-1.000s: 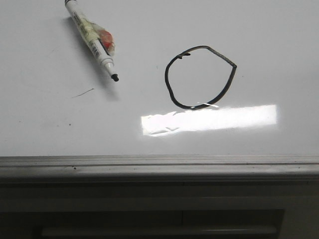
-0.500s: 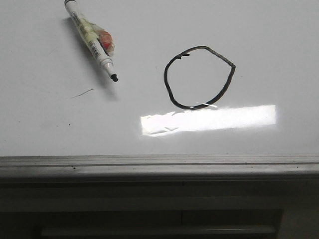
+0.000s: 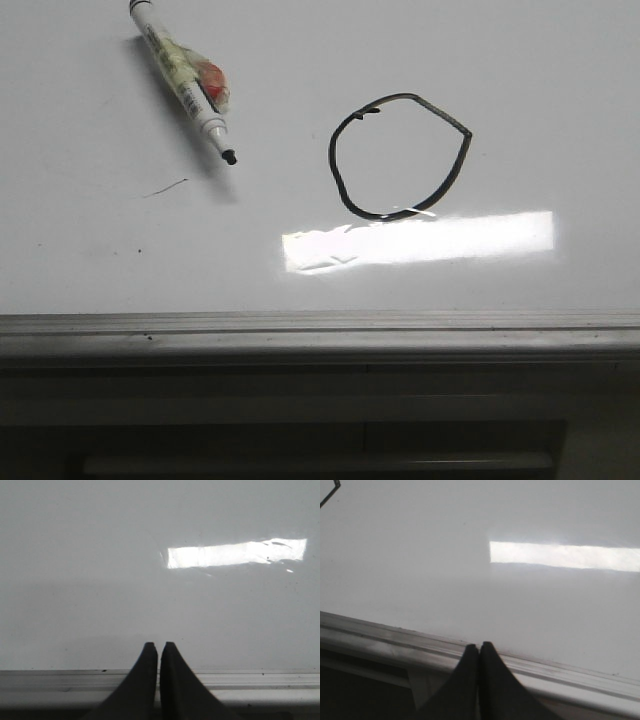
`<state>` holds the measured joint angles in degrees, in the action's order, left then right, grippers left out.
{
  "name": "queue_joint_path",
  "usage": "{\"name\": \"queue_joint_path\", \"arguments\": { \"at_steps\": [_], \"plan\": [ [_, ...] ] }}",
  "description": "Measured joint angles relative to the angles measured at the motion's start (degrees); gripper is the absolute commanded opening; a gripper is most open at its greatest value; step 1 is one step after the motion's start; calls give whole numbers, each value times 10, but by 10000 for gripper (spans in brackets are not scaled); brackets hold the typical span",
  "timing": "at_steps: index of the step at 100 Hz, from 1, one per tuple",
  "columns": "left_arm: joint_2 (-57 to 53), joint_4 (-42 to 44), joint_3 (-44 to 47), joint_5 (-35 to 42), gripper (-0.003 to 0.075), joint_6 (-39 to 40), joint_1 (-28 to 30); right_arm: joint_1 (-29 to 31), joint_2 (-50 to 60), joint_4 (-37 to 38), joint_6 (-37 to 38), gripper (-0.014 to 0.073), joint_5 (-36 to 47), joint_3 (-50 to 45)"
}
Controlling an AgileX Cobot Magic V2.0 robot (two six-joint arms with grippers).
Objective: Write number 0 on whiteboard
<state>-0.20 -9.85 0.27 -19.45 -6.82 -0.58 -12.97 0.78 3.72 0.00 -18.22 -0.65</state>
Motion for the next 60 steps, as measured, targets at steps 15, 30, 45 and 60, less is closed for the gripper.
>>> {"name": "queue_joint_path", "arguments": {
  "at_steps": [15,30,45,60],
  "plan": [
    [0,0,0,0,-20,0,0,6,0,-2,0,-58,0,0],
    [0,0,0,0,-20,0,0,6,0,-2,0,-58,0,0],
    [0,0,0,0,-20,0,0,6,0,-2,0,-58,0,0],
    [0,0,0,0,-20,0,0,6,0,-2,0,-58,0,0]
  ]
}}
